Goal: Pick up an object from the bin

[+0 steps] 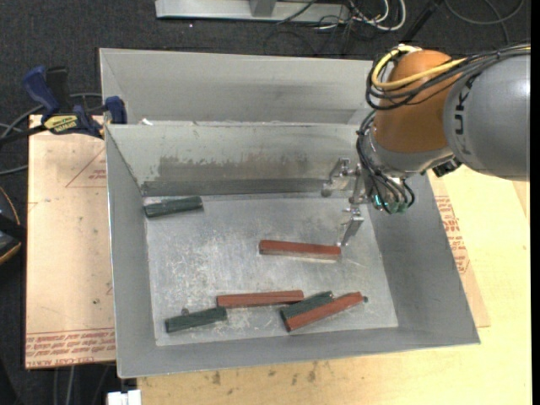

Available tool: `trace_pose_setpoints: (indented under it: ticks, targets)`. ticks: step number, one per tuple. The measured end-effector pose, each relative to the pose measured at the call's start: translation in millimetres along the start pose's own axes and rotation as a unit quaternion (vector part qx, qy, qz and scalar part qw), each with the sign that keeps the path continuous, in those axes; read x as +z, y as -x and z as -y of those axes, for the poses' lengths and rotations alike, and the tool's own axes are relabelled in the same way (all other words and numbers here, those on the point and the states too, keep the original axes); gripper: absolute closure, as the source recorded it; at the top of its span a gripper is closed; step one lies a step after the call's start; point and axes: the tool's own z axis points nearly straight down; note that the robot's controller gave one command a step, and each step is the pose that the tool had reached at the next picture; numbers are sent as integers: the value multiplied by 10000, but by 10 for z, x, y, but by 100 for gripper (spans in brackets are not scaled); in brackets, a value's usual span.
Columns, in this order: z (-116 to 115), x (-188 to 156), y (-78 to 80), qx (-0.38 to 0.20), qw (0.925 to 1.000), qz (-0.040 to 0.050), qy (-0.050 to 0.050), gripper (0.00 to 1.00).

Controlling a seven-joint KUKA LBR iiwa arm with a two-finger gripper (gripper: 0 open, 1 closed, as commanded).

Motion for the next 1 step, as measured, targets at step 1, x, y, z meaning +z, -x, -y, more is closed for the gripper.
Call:
trace_pose_setpoints:
  ticks: [1]
  targets:
    - [-25, 42, -11, -9, 10000, 37, -7, 0]
